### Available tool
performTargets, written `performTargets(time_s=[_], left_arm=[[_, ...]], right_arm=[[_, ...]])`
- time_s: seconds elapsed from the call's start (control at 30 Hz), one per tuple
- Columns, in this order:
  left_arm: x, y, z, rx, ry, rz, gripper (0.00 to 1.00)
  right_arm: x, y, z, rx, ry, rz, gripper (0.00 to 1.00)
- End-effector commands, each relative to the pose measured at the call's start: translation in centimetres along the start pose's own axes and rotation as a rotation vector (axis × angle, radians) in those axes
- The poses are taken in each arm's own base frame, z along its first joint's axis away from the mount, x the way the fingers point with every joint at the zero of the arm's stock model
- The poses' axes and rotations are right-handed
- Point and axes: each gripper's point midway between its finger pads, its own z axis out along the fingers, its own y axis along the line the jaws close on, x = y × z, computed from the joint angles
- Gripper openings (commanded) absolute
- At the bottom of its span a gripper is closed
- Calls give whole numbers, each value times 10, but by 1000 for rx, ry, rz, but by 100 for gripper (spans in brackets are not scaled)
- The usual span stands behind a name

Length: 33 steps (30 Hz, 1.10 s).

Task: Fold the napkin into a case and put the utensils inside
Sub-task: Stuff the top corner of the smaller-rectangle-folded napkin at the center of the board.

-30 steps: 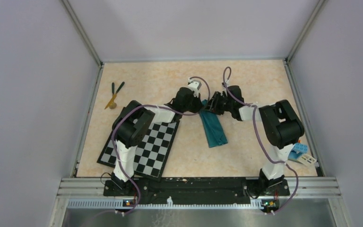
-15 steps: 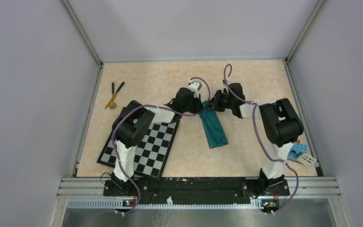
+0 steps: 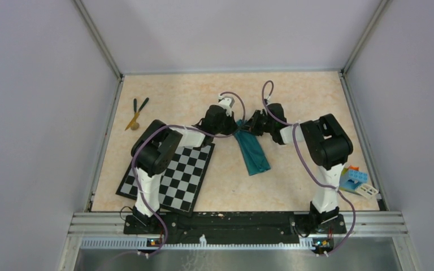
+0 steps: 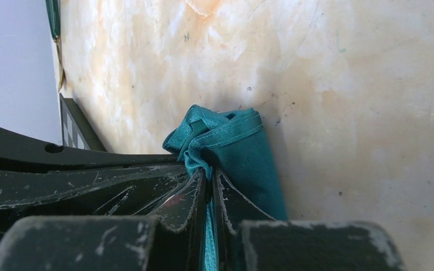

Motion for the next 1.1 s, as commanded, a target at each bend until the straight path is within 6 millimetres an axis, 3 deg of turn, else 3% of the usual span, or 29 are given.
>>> performTargets(time_s=[0.0,0.2,0.4,0.57,0.7,0.83,1.0,1.07], left_arm=[[-46,-44,-20,126,-135,0,0],[-61,-43,-26,103,-183,41,0],[-42,-45,-15,134,-112,-3,0],[-28,-34,-16,94,-91,-17,0],[-31,-32,-18,83,-96,7,0],[-35,-35,-19,89,-96,16,0],[-33,-35,-18,93,-91,10,0],[-33,-35,-18,94,-91,10,0]], right_arm=[[6,0,-2,50,2,-59,6],[11,-1,-8,70,20,-93,5],[2,20,-3,-10,13,-97,7],[-10,47,-12,-110,7,-82,23],[-13,37,-30,-112,5,-75,35],[-16,33,-43,-116,9,-86,40],[-23,34,-48,-117,5,-110,42],[-25,31,-47,-116,5,-102,36]])
